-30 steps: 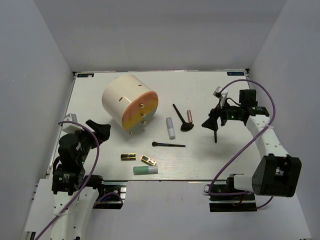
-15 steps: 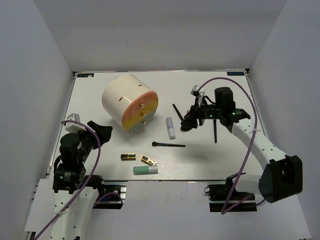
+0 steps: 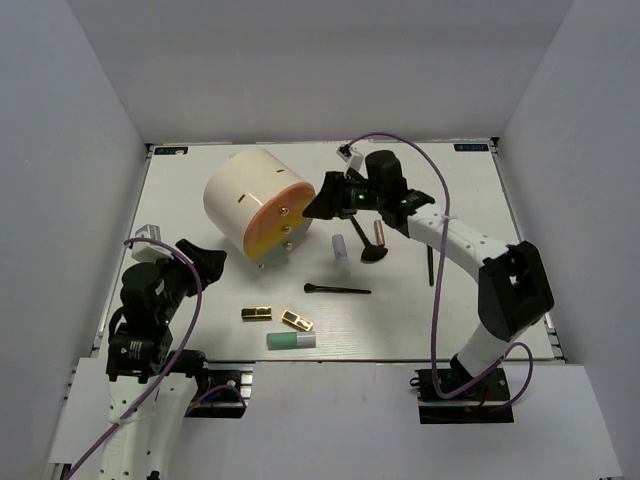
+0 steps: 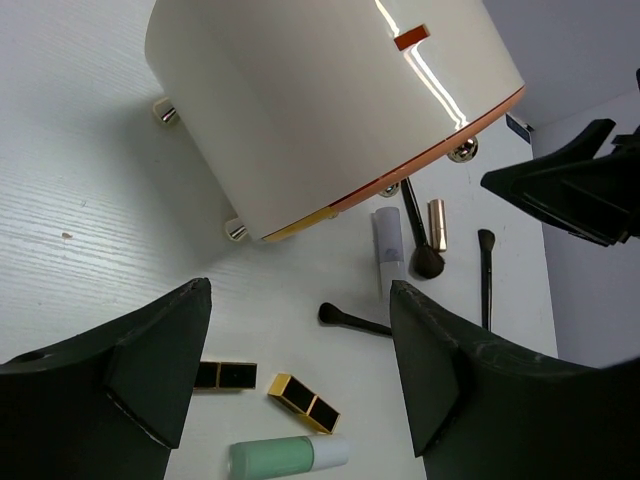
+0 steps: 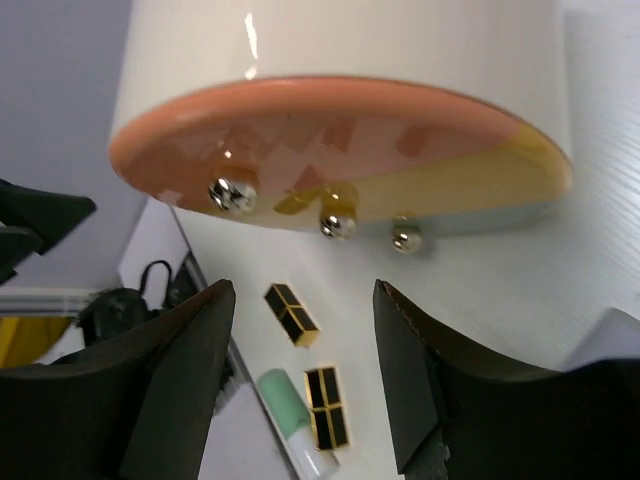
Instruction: Organize the makeup
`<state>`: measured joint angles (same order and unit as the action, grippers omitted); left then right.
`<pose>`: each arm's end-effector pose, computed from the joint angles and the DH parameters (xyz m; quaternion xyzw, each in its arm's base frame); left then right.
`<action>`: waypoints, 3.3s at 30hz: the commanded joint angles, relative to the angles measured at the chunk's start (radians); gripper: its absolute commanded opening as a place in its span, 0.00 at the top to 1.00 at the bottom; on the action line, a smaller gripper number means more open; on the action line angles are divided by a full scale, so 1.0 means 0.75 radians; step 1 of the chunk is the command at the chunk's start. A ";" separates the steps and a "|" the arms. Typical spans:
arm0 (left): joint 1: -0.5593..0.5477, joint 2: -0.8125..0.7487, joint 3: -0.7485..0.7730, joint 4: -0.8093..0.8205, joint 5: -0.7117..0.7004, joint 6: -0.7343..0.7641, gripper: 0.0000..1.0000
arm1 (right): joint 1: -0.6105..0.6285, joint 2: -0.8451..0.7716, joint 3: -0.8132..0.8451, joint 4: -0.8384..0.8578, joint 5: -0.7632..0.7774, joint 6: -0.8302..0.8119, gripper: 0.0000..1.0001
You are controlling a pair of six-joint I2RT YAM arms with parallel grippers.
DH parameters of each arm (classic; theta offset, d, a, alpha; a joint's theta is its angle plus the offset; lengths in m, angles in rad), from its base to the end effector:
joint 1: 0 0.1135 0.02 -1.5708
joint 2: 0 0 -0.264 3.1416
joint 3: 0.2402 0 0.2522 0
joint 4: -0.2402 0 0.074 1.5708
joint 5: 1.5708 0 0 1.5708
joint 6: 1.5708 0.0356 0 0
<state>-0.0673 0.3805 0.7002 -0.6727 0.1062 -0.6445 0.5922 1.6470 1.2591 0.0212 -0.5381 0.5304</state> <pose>0.0908 -0.0099 0.3077 -0.2040 0.7939 -0.2398 0.5202 0.3111 0.2312 0.3021 -0.1750 0.7895 0.4761 0.3456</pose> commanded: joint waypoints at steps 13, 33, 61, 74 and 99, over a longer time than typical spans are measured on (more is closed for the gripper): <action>0.004 0.002 0.030 0.017 0.018 -0.018 0.18 | 0.145 0.146 0.170 0.207 -0.082 0.227 0.41; 0.004 -0.016 0.024 0.009 0.018 -0.020 0.18 | 0.143 0.267 0.268 0.260 -0.039 0.189 0.54; 0.004 -0.053 0.001 0.038 0.045 -0.037 0.18 | 0.116 -0.079 -0.122 0.223 -0.048 0.043 0.88; 0.004 -0.076 0.011 0.013 0.036 -0.043 0.18 | 0.112 -0.114 -0.141 0.205 -0.119 -0.063 0.27; 0.004 -0.035 -0.028 0.083 0.096 -0.055 0.18 | 0.100 -0.147 -0.423 -0.026 0.711 -0.538 0.40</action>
<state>-0.0673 0.3412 0.6754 -0.6277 0.1577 -0.6884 0.6670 1.4891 0.8848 -0.0036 -0.1078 0.1352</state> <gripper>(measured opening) 0.823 0.600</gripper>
